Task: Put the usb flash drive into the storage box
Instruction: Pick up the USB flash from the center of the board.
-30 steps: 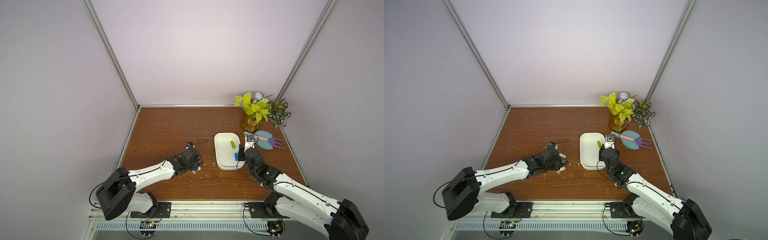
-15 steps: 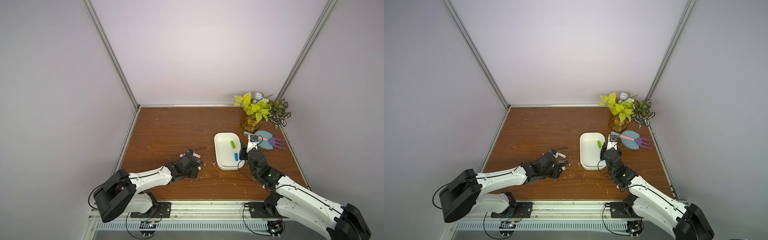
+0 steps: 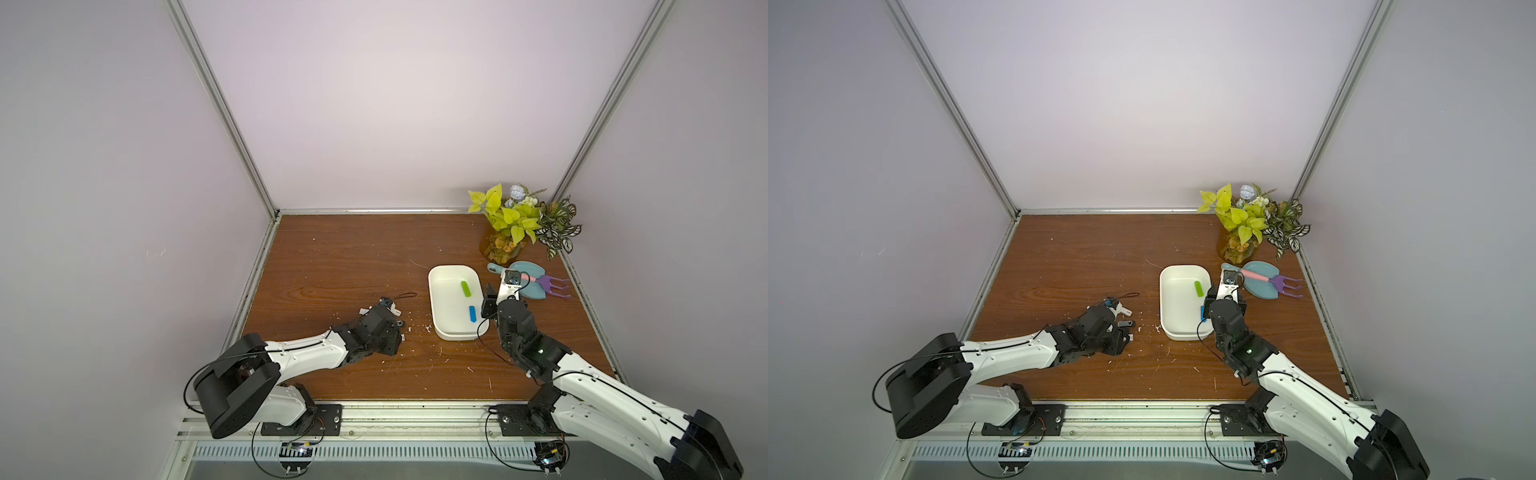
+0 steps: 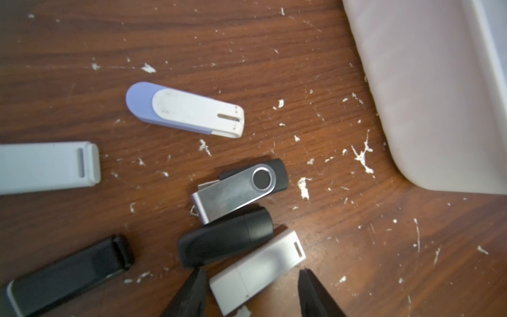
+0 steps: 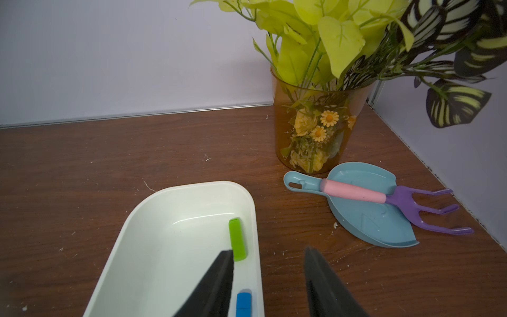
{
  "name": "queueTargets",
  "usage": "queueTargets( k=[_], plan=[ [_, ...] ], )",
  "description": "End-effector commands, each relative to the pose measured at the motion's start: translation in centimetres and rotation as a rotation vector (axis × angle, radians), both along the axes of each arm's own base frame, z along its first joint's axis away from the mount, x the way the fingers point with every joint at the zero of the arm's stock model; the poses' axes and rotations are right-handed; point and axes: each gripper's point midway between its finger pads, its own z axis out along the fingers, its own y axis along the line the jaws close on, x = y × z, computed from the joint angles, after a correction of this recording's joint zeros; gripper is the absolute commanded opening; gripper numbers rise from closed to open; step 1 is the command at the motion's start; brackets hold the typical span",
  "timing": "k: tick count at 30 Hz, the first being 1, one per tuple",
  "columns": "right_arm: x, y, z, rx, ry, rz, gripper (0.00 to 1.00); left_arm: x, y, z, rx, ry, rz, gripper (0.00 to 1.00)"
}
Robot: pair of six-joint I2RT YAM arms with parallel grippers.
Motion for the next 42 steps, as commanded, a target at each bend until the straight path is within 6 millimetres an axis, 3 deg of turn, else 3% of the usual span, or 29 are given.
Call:
queueTargets(
  k=[1, 14, 27, 32, 42],
  plan=[
    [0.1, -0.6, 0.7, 0.023, -0.03, -0.036, 0.48, -0.2, 0.2, -0.6, 0.061, -0.002, -0.046, 0.53],
    [0.2, -0.4, 0.4, 0.018, -0.019, -0.025, 0.48, -4.1, -2.3, -1.9, 0.055, 0.049, -0.198, 0.53],
    [0.3, 0.0, 0.1, 0.015, -0.012, -0.013, 0.49, -3.4, -2.9, -3.1, 0.223, 0.01, -0.227, 0.46],
    [0.4, -0.2, 0.1, 0.012, -0.011, -0.019, 0.49, -3.8, -1.3, -4.7, 0.363, 0.031, -0.227, 0.38],
    [0.5, 0.1, 0.0, 0.011, -0.007, -0.012, 0.49, -5.1, 0.9, -5.4, 0.413, 0.08, -0.205, 0.29]
  ],
)
